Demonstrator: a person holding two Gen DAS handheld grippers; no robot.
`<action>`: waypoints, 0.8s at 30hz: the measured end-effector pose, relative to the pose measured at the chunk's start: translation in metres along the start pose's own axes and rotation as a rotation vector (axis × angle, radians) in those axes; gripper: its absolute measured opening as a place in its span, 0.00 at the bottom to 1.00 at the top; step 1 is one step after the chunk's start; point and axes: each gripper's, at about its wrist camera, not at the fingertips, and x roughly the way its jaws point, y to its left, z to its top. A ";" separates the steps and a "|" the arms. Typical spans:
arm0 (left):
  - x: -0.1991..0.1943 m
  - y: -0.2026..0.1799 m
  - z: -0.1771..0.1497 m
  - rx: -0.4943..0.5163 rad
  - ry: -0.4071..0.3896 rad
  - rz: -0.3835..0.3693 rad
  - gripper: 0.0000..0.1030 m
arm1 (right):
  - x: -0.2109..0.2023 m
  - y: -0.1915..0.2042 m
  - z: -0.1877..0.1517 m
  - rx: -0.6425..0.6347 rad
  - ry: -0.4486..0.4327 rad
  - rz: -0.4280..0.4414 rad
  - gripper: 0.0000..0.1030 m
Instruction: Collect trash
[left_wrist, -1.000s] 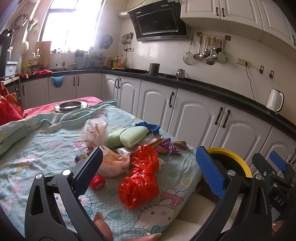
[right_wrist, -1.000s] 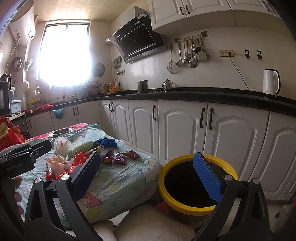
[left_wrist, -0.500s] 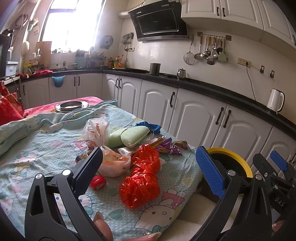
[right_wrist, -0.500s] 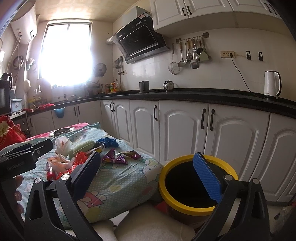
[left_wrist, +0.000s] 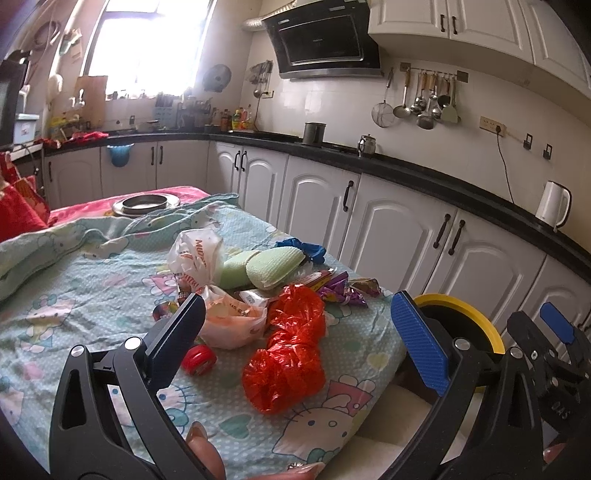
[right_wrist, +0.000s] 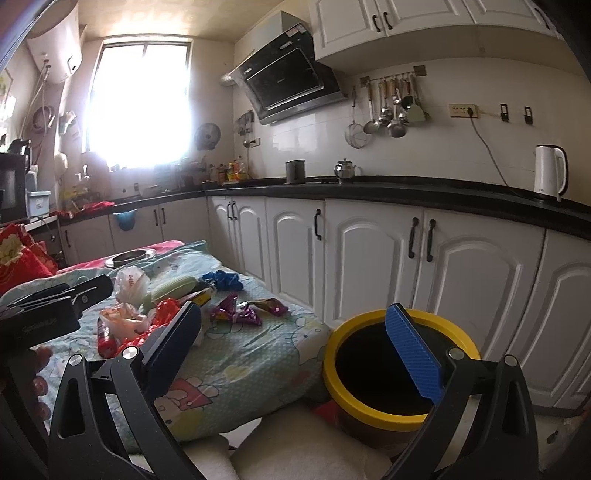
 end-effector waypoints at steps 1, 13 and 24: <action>0.001 0.002 0.000 -0.007 0.002 0.002 0.90 | 0.000 0.001 0.000 -0.004 0.002 0.009 0.94; 0.009 0.041 0.009 -0.079 -0.005 0.083 0.90 | 0.022 0.035 0.007 -0.087 0.078 0.152 0.94; 0.026 0.091 0.026 -0.139 -0.001 0.163 0.90 | 0.058 0.079 -0.002 -0.130 0.207 0.261 0.94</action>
